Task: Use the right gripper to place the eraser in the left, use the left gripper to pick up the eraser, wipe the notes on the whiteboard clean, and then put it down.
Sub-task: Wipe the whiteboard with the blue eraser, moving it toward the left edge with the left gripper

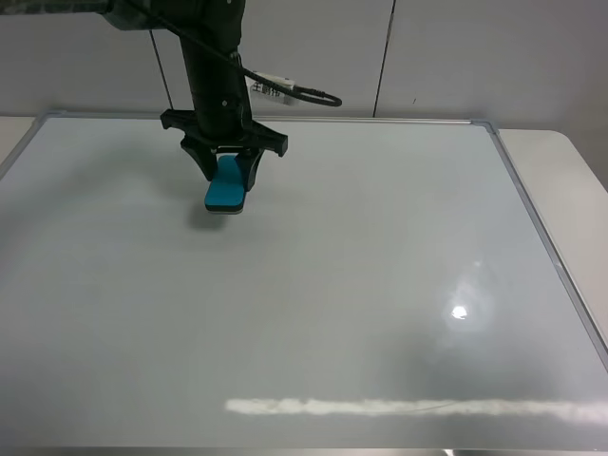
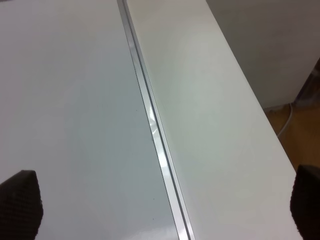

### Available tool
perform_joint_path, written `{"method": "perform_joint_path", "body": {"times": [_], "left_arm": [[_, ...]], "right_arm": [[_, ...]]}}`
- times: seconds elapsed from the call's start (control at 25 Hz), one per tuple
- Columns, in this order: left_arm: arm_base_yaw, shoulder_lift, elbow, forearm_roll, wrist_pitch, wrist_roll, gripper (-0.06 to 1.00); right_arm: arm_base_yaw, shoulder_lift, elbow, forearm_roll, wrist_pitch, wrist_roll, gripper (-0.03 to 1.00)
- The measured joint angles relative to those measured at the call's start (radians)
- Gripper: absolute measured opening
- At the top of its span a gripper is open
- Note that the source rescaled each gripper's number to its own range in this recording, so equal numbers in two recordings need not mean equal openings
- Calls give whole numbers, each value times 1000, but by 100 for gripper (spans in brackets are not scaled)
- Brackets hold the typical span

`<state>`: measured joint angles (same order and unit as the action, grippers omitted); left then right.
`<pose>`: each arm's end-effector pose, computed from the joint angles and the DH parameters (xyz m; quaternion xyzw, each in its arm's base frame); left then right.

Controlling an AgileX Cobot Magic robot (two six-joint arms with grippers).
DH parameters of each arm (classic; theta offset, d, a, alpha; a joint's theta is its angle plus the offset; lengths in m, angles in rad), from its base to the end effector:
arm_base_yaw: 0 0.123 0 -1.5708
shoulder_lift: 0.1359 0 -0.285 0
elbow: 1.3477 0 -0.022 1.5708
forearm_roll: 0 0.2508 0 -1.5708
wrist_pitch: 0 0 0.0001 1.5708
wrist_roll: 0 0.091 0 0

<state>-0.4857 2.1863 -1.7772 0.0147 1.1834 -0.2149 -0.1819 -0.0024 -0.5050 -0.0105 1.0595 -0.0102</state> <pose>0.3944 -0.2068 0.1820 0.1374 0.9899 -0.0048 0.0331 -0.0058 0.0002 0.2788 0.0732 0.8478 -0.0556 0.5223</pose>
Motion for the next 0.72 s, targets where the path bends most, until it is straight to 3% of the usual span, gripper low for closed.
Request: {"method": "perform_joint_path", "body": {"times": [0.16, 0.28, 0.48, 0.72], "left_arm": [[-9, -137, 289, -25, -207, -27, 0], [-12, -210, 417, -61, -256, -38, 0], [-13, -270, 461, -74, -256, -43, 0], [-13, -292, 465, -77, -335, -43, 0]], "right_arm": [[0, 0, 0, 0, 0, 0, 100], [0, 0, 0, 0, 0, 0, 100], [0, 0, 0, 0, 0, 0, 100], [0, 0, 0, 0, 0, 0, 100]]}}
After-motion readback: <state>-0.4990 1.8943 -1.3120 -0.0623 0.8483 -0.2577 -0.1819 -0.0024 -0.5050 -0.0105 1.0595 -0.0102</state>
